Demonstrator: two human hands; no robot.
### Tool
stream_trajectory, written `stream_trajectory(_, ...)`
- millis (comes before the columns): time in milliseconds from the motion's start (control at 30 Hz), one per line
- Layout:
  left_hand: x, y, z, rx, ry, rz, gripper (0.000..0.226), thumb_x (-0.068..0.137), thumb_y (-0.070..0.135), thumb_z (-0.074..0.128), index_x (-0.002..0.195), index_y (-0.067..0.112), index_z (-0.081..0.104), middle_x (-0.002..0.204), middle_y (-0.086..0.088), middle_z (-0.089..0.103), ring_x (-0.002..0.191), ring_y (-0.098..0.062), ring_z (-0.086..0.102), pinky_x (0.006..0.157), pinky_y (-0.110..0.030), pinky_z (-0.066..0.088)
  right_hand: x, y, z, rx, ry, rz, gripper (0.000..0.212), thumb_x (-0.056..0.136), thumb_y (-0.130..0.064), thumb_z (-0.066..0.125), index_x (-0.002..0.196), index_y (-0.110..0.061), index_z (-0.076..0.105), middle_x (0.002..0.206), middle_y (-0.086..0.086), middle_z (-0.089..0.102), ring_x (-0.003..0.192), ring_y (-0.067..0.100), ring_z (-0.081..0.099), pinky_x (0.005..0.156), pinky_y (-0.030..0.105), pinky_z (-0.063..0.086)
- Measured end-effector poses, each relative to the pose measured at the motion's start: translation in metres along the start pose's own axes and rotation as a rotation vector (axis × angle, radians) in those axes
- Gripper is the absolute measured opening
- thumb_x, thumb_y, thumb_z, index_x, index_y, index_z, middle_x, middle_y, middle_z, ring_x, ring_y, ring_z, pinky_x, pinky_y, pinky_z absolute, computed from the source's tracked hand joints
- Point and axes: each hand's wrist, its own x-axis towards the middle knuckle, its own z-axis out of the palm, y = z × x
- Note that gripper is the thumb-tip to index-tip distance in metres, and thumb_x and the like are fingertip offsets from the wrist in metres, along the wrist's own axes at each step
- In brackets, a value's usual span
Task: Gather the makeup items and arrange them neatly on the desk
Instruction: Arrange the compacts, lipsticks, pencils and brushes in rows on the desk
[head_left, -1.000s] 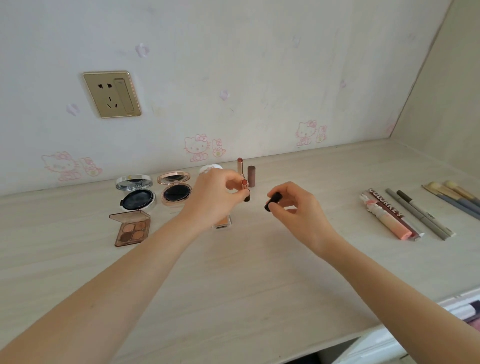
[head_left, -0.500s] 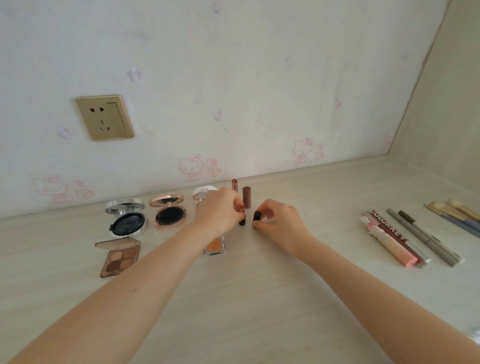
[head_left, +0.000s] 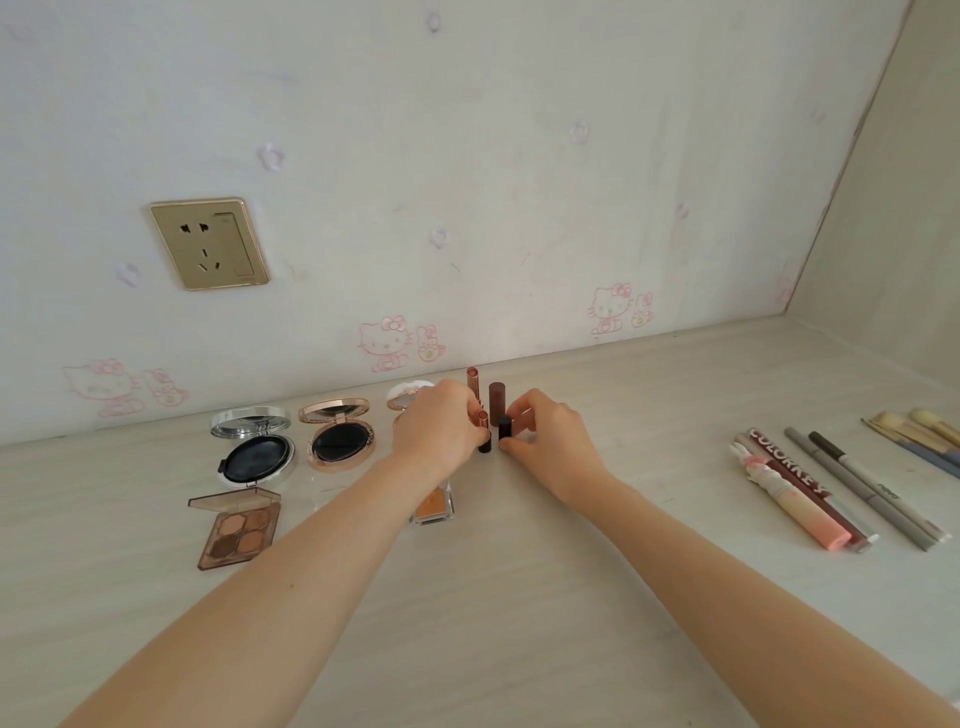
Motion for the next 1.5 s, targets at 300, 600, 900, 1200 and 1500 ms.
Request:
stream_trajectory(300, 0.003, -0.001, 0.0, 0.012, -0.008, 0.013, 0.008, 0.071, 0.018, 0.073, 0.078, 0.023, 0.072, 0.082, 0.004, 0.071, 0.087, -0.021, 0.066, 0.08, -0.041, 0.055, 0.002, -0.001, 0.002, 0.004, 0.018, -0.004, 0.026, 0.08, -0.019, 0.067, 0.103, -0.021, 0.054, 0.085, -0.012, 0.061, 0.098, 0.014, 0.046, 0.072, 0.03, 0.04)
stream_trajectory(600, -0.002, -0.002, -0.005, 0.0, 0.011, 0.02, 0.011, 0.075, 0.018, 0.073, 0.08, 0.027, 0.072, 0.087, 0.005, 0.072, 0.094, -0.016, 0.065, 0.084, -0.041, 0.054, -0.013, 0.006, -0.01, -0.013, 0.035, 0.013, 0.031, 0.084, -0.026, 0.066, 0.113, -0.023, 0.054, 0.102, -0.011, 0.062, 0.101, 0.008, 0.041, 0.075, 0.027, 0.038)
stream_trajectory(900, -0.014, 0.001, -0.011, 0.084, 0.023, 0.059, 0.011, 0.078, 0.016, 0.066, 0.083, 0.021, 0.074, 0.083, 0.004, 0.072, 0.087, -0.019, 0.066, 0.08, -0.041, 0.056, -0.035, 0.008, -0.043, -0.074, 0.067, -0.014, 0.028, 0.087, -0.028, 0.066, 0.112, -0.02, 0.056, 0.103, -0.012, 0.062, 0.104, 0.008, 0.043, 0.075, 0.024, 0.036)
stream_trajectory(1200, -0.036, 0.018, -0.019, 0.169, 0.202, 0.241, 0.023, 0.087, 0.026, 0.061, 0.11, 0.028, 0.064, 0.101, 0.005, 0.064, 0.104, -0.019, 0.056, 0.082, -0.037, 0.048, -0.079, 0.023, -0.086, -0.283, 0.081, -0.091, 0.025, 0.093, -0.029, 0.056, 0.116, -0.018, 0.057, 0.113, -0.008, 0.06, 0.118, 0.012, 0.043, 0.088, 0.025, 0.04)
stream_trajectory(1500, -0.068, 0.07, 0.03, 0.044, 0.091, 0.418, 0.027, 0.092, 0.03, 0.058, 0.118, 0.029, 0.063, 0.113, 0.006, 0.059, 0.109, -0.009, 0.056, 0.089, -0.033, 0.047, -0.129, 0.054, -0.145, -0.559, 0.139, -0.088, 0.028, 0.093, -0.027, 0.056, 0.118, -0.016, 0.06, 0.12, -0.001, 0.059, 0.127, 0.02, 0.039, 0.103, 0.03, 0.035)
